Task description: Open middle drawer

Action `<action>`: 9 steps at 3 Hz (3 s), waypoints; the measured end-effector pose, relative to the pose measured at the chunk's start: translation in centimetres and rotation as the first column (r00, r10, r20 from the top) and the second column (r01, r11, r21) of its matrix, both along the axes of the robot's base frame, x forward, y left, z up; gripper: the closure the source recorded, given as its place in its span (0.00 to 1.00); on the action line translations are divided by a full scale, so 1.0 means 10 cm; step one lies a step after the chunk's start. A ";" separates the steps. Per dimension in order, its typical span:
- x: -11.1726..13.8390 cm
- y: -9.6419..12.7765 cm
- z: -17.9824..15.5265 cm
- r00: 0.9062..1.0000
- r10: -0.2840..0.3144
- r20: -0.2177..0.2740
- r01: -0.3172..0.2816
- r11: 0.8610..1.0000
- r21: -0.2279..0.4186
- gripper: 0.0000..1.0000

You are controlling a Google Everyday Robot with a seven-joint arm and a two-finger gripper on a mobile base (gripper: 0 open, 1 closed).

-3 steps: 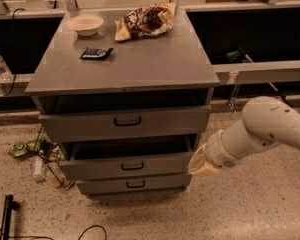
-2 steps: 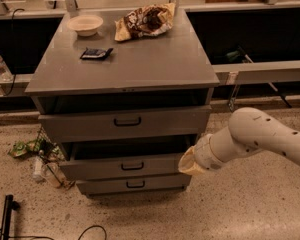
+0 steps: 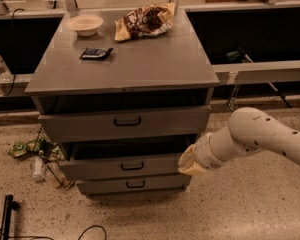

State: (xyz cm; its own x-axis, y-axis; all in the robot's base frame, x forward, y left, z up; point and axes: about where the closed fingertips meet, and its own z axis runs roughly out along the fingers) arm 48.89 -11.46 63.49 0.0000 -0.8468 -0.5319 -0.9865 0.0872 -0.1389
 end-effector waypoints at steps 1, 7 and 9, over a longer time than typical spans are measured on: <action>0.25 0.12 -0.45 0.998 0.070 0.009 -0.070 0.997 0.021 0.02; 1.29 0.04 -2.08 0.991 0.123 -0.062 -0.119 0.991 0.057 0.36; 0.93 -0.04 -1.96 0.983 0.120 -0.143 -0.114 0.992 0.049 0.92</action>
Offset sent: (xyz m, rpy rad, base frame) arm 0.0899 0.0223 -0.1152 0.0871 -0.0604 0.1540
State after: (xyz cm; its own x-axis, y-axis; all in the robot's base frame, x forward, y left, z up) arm 58.19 -11.87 43.87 0.0180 -0.8235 -0.5671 -0.9996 -0.0272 0.0077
